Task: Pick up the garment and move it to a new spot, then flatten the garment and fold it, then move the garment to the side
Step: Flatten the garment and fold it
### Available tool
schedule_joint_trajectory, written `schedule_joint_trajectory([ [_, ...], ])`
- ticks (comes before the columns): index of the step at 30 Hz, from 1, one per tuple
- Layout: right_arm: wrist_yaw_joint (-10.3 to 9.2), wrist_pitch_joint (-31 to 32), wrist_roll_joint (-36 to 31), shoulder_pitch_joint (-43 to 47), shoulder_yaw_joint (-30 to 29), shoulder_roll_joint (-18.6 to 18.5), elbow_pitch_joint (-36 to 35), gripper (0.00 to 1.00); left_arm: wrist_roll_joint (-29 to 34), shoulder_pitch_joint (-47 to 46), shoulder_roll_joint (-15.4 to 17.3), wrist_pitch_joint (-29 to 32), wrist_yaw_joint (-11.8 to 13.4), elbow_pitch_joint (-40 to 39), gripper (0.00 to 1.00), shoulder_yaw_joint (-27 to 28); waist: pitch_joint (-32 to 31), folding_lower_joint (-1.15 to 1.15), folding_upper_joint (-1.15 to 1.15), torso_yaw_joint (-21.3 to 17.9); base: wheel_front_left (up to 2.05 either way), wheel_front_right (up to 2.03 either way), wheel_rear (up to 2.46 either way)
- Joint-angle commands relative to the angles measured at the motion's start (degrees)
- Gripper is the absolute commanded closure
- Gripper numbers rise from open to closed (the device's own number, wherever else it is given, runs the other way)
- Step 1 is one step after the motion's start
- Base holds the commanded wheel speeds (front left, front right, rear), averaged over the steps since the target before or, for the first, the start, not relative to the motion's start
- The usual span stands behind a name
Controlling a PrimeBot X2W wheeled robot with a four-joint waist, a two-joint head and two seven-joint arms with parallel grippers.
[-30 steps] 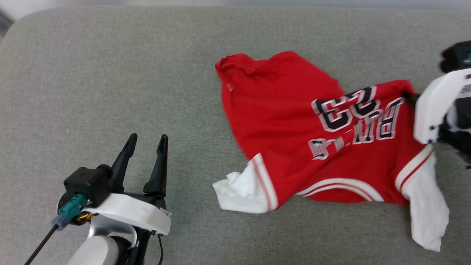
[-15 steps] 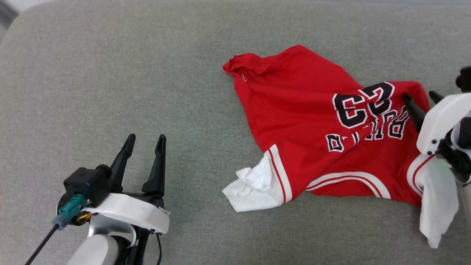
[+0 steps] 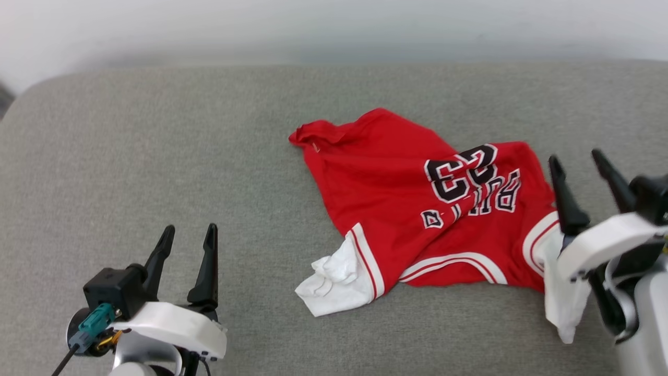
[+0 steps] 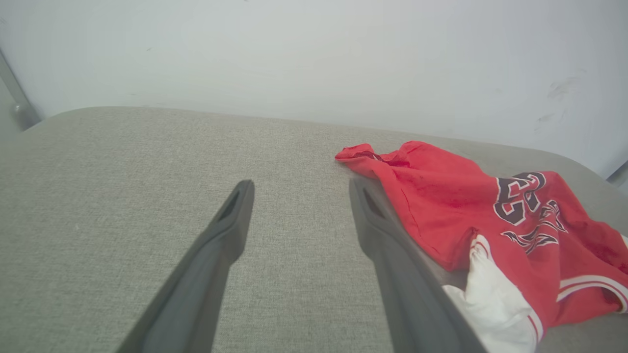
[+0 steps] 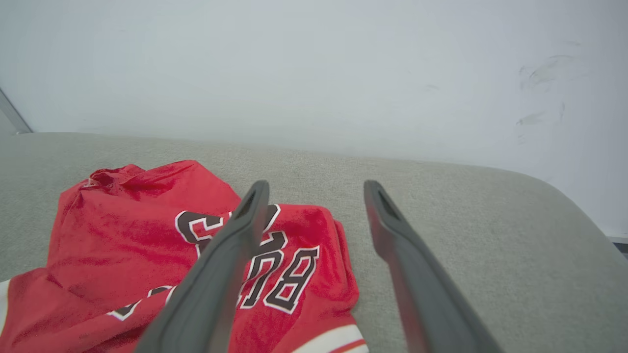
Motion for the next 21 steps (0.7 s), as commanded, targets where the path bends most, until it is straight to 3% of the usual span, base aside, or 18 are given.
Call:
schedule_joint_trajectory([
  [1, -0.02, 0.03, -0.33, 2.25, -0.14, 1.16, -1.69, 0.00, -0.05, 1.08, 0.42, 0.21, 0.39, -0.21, 0.00, 0.27, -2.23, 0.00, 0.00, -1.57, 0.00, 0.00, 0.00],
  [8, -0.02, 2.21, -1.41, 13.84, -2.02, 6.79, -11.23, 0.00, -1.12, 3.96, 1.02, 1.38, 1.18, -0.42, 0.00, 0.47, -5.33, 0.00, 0.00, -2.87, 0.00, 0.00, 0.00],
  [14, -0.02, 4.05, -2.87, 21.07, -1.82, 9.83, -19.49, 0.00, -1.42, 4.08, 3.45, 3.91, 1.54, -1.66, 0.00, 1.09, -5.89, 0.00, 0.00, -4.05, 0.00, 0.00, 0.00],
  [17, -0.02, 5.43, -3.25, 23.29, -1.41, 10.35, -22.69, 0.00, -1.84, 2.39, 5.15, 8.60, 0.76, -2.76, 0.00, -0.30, -5.61, 0.00, 0.00, -4.66, 0.00, 0.00, 0.00],
  [21, -0.02, 6.93, -3.10, 25.09, -0.90, 10.76, -25.82, 0.00, -3.00, -0.70, 7.33, 20.39, -1.30, -3.85, 0.00, -5.22, -4.91, 0.00, 0.00, -5.42, 0.00, 0.00, 0.00],
])
